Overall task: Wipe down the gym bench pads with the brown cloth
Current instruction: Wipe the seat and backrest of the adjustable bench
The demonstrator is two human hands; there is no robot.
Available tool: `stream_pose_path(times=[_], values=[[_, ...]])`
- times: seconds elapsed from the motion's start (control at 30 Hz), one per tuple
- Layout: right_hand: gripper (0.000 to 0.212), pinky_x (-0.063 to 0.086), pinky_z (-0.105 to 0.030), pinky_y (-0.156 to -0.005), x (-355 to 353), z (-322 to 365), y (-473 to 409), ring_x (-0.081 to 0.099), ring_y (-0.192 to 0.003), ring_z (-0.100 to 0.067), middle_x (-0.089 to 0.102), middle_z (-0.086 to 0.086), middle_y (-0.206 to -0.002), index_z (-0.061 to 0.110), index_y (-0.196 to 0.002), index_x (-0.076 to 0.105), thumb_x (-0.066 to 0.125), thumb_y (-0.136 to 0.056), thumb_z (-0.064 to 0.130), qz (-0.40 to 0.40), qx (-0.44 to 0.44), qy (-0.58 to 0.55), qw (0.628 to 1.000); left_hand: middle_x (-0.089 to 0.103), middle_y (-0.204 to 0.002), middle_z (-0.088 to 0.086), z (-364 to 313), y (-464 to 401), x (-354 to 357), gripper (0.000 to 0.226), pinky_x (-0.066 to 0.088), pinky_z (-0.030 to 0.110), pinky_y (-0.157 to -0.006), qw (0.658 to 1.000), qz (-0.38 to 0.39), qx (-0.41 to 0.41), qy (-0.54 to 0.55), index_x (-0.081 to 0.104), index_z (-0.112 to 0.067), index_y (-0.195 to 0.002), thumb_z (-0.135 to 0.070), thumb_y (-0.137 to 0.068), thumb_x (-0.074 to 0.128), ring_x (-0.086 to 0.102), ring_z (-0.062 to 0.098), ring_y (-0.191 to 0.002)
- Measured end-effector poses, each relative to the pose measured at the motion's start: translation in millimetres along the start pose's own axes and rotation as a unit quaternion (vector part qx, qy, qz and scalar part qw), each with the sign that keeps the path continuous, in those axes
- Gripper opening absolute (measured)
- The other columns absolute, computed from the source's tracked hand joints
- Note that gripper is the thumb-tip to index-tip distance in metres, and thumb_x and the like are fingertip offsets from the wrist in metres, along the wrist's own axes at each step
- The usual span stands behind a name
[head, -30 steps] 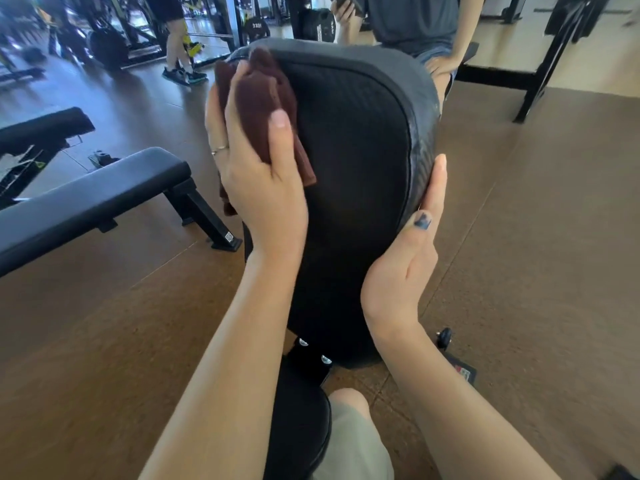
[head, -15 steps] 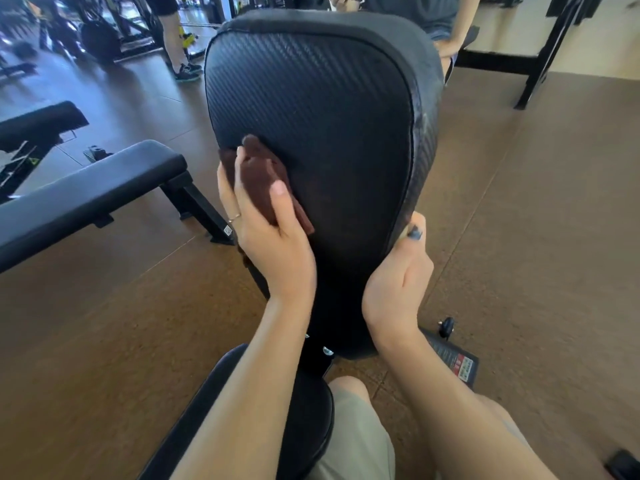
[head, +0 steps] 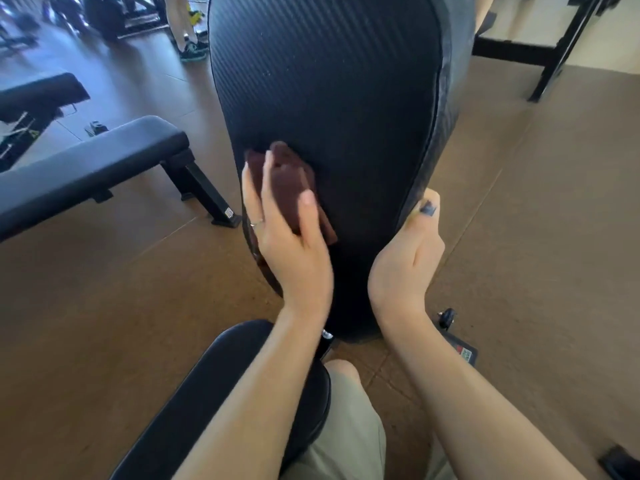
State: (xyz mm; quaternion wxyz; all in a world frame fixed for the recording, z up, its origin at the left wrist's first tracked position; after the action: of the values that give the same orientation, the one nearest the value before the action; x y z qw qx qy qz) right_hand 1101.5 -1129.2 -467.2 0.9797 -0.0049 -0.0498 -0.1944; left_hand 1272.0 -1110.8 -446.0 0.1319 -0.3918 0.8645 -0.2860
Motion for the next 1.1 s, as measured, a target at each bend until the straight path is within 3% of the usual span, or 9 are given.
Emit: stream_pose_path(times=[0.1,0.17,0.33,0.4,0.57,0.67,0.8,0.93,1.1], values=[[0.037,0.052,-0.037,-0.077,-6,18,5,0.06,-0.078,0.0,0.064,0.013,-0.085,0.027,-0.1,0.053,0.021,-0.11,0.041,-0.009,-0.163,0.052,0.985,0.029,-0.164,0.01,-30,57,17,0.046,0.026,0.054,-0.125,0.984,0.104,0.142,-0.035,0.041,-0.022,-0.15,-0.043,-0.11,0.042,0.027,0.032,-0.155],[0.034,0.05,-0.028,-0.075,-4,13,6,0.059,-0.077,0.003,0.062,0.017,-0.083,0.037,-0.099,0.05,0.019,-0.105,0.05,0.02,-0.17,0.05,0.984,0.029,-0.162,0.008,-23,44,17,0.041,0.026,0.052,-0.126,0.979,0.116,0.169,-0.016,0.044,-0.024,-0.147,-0.039,-0.11,0.045,0.028,0.034,-0.154],[0.046,0.04,-0.022,-0.074,-9,-23,10,0.053,-0.072,-0.002,0.053,0.012,-0.079,0.028,-0.095,0.056,0.021,-0.106,0.055,0.029,-0.021,0.067,0.997,0.039,-0.163,0.002,48,-14,-10,0.043,0.033,0.043,-0.124,0.997,-0.024,-0.067,0.022,0.033,-0.048,-0.144,-0.047,-0.103,0.045,0.038,0.015,-0.15],[0.039,0.044,-0.022,-0.082,-8,-35,9,0.059,-0.085,-0.003,0.059,0.015,-0.09,0.033,-0.096,0.057,0.024,-0.109,0.049,0.029,0.017,0.069,0.997,0.04,-0.162,0.001,48,-11,-11,0.043,0.035,0.047,-0.123,0.995,-0.04,-0.085,0.034,0.031,-0.047,-0.146,-0.048,-0.104,0.044,0.039,0.015,-0.149],[0.044,0.048,-0.037,-0.072,-13,-19,10,0.054,-0.07,-0.004,0.061,0.01,-0.076,0.024,-0.088,0.049,0.022,-0.103,0.055,0.032,-0.117,0.089,0.989,0.024,-0.166,0.004,-4,83,10,0.046,0.025,0.045,-0.126,0.989,0.109,0.099,-0.022,0.04,-0.025,-0.153,-0.042,-0.11,0.041,0.022,0.023,-0.157],[0.046,0.052,-0.046,-0.078,-14,-22,10,0.061,-0.079,-0.011,0.064,-0.002,-0.086,0.018,-0.097,0.052,0.022,-0.104,0.052,0.042,-0.127,0.093,0.987,0.023,-0.164,-0.001,7,78,15,0.041,0.025,0.044,-0.126,0.978,0.151,0.147,-0.002,0.042,-0.03,-0.149,-0.038,-0.109,0.046,0.023,0.025,-0.157],[0.038,0.044,-0.028,-0.078,-14,-28,10,0.054,-0.071,0.011,0.056,0.011,-0.083,0.029,-0.088,0.049,0.024,-0.112,0.045,0.034,-0.067,0.069,0.995,0.036,-0.16,-0.01,57,21,-5,0.049,0.029,0.028,-0.122,0.997,-0.006,-0.077,0.017,0.039,-0.041,-0.151,-0.043,-0.103,0.048,0.036,0.008,-0.148],[0.036,0.041,-0.018,-0.074,-14,-24,13,0.05,-0.066,0.015,0.051,0.015,-0.079,0.029,-0.085,0.045,0.025,-0.114,0.034,0.025,-0.069,0.059,0.996,0.053,-0.141,-0.02,107,-18,-25,0.064,0.036,0.041,-0.121,0.961,-0.106,-0.251,0.054,0.042,-0.031,-0.154,-0.06,-0.098,0.04,0.049,0.006,-0.135],[0.032,0.041,-0.018,-0.07,-12,-25,12,0.051,-0.067,0.008,0.053,0.017,-0.075,0.032,-0.086,0.046,0.021,-0.1,0.047,0.018,-0.094,0.066,0.993,0.042,-0.161,0.009,27,13,-7,0.042,0.035,0.046,-0.123,1.0,-0.015,-0.01,0.003,0.038,-0.036,-0.147,-0.037,-0.105,0.049,0.041,0.021,-0.149]])
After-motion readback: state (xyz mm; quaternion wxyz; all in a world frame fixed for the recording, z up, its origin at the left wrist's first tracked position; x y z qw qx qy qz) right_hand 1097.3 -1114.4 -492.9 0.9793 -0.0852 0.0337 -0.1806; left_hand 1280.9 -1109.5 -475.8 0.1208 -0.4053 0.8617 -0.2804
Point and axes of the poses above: each hand's wrist, its own y-axis away from the middle knuckle, its own x-axis out of the palm, z = x × y, the point moved 8 cm from there along -y, towards the middle knuckle
